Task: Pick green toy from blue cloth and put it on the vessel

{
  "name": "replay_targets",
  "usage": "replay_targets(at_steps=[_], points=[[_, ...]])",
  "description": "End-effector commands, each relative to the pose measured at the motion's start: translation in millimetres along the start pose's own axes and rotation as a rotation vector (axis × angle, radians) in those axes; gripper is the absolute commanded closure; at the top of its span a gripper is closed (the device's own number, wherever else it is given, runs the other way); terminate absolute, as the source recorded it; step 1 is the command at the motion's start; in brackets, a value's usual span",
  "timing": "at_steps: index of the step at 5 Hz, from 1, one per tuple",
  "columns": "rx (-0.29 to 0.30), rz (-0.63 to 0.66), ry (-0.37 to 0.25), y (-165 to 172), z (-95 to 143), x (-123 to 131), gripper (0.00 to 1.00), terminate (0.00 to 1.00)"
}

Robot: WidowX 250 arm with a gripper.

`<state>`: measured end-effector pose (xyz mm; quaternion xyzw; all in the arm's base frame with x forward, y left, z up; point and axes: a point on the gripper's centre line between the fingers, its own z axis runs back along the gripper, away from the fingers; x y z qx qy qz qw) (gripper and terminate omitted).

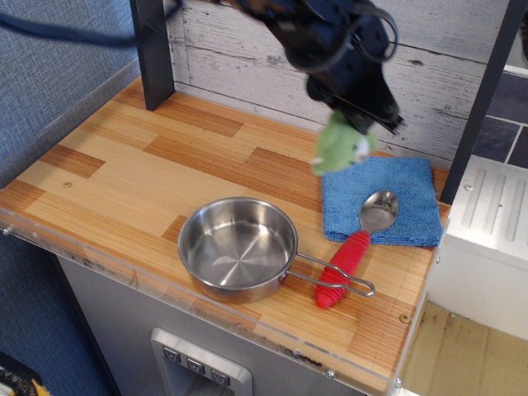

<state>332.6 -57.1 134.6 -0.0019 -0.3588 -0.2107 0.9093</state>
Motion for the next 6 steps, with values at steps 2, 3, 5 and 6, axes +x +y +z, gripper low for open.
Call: replay_targets(at_steps=[2, 3, 5, 6], points=[[0.069, -0.091, 0.246, 10, 72, -35, 1.0, 0.0], [0.041, -0.172, 0.311, 10, 69, -53, 1.0, 0.0], [0.007, -0.146, 0.403, 5, 41, -81, 1.0, 0.0], [0.004, -0.12, 0.437, 1, 25, -94, 1.0, 0.0]])
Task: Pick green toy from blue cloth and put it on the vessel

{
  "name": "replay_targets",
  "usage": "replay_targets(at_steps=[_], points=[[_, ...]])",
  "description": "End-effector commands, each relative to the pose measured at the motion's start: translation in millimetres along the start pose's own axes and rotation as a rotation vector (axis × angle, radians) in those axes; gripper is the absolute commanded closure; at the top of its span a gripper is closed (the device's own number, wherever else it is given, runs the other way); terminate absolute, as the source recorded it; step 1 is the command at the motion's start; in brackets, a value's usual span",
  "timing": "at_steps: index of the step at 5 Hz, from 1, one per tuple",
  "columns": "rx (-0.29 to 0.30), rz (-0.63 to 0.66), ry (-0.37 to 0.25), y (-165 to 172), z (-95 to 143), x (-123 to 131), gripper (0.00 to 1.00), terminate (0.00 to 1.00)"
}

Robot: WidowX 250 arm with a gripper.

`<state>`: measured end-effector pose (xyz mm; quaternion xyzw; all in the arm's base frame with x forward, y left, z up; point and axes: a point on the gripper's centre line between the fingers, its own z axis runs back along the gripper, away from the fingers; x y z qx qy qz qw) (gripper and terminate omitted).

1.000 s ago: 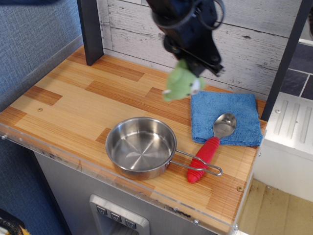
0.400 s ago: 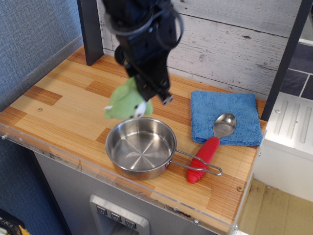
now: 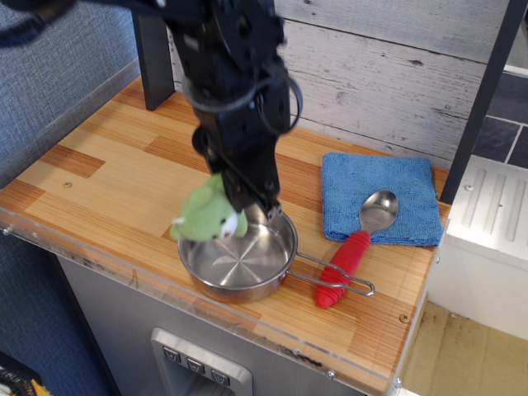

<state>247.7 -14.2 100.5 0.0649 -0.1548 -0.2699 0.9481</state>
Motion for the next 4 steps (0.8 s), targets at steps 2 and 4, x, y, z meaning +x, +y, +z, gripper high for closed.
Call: replay_targets(at_steps=[2, 4], points=[[0.044, 0.041, 0.072, 3, -43, -6, 1.0, 0.0], [0.064, 0.072, 0.09, 15, -55, -5, 0.0, 0.0]])
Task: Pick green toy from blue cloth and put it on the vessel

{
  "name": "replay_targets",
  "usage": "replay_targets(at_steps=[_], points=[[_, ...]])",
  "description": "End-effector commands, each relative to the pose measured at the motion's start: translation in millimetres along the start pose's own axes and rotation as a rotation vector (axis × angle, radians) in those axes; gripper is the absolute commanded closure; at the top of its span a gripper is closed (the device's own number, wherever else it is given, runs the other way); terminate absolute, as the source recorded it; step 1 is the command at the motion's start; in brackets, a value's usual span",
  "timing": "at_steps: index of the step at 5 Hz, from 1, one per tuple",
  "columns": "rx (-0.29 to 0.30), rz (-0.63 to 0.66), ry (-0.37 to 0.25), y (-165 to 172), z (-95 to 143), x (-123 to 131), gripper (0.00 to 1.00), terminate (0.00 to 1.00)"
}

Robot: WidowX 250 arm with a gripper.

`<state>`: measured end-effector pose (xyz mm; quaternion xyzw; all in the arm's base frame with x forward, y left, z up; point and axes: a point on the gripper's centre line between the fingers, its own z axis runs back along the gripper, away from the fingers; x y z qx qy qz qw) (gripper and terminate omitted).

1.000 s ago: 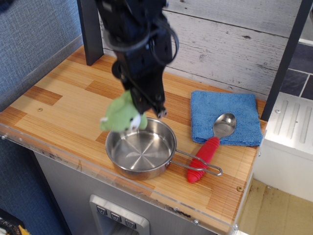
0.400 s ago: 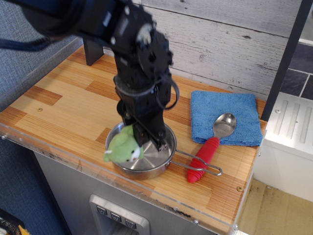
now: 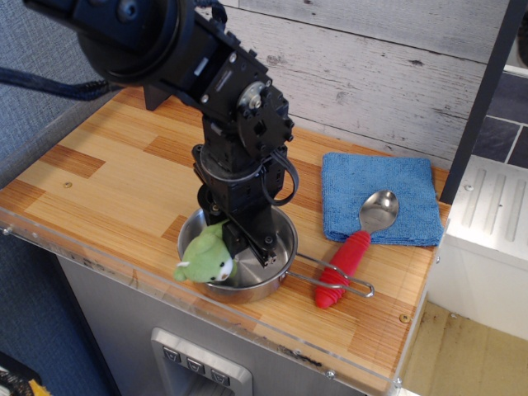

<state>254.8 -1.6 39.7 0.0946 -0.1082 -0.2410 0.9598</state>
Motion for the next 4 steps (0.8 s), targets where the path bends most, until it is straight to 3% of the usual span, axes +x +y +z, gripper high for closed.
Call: replay_targets(at_steps=[1, 3, 4], points=[[0.04, 0.051, -0.016, 14, 7, 11, 0.0, 0.0], [0.044, 0.031, -0.083, 15, 26, 31, 0.0, 0.0], [0.057, 0.027, -0.17, 21, 50, 48, 0.0, 0.0]])
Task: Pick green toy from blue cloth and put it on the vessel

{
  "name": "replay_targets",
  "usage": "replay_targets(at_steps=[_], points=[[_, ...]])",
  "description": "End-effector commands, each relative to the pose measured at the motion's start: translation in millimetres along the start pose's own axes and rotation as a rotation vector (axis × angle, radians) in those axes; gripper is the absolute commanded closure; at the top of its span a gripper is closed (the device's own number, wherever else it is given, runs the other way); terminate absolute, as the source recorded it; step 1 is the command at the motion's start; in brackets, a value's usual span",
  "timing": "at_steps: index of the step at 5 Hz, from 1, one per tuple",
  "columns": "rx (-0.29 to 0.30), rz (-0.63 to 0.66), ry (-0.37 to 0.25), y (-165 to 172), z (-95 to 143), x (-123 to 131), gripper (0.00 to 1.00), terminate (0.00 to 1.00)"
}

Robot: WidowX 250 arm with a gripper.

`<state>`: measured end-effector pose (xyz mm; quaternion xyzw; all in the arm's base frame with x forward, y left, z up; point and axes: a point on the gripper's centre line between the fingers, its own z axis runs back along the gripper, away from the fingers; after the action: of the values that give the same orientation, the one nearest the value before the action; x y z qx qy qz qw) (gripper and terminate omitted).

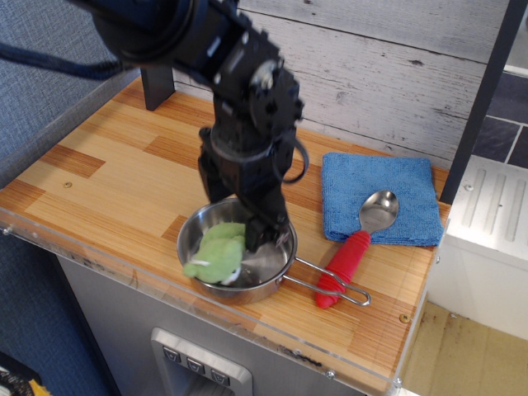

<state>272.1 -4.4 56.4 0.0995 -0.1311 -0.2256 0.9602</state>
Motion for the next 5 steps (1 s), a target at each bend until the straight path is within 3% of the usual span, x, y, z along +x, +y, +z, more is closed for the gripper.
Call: replay_targets(at_steps=[1, 2, 5], points=[[0.056, 0.001, -0.207, 18, 58, 45, 0.0, 0.0], [0.085, 0.033, -0.287, 28, 86, 53, 0.0, 0.0], [0.085, 0.033, -0.287, 28, 86, 53, 0.0, 0.0]])
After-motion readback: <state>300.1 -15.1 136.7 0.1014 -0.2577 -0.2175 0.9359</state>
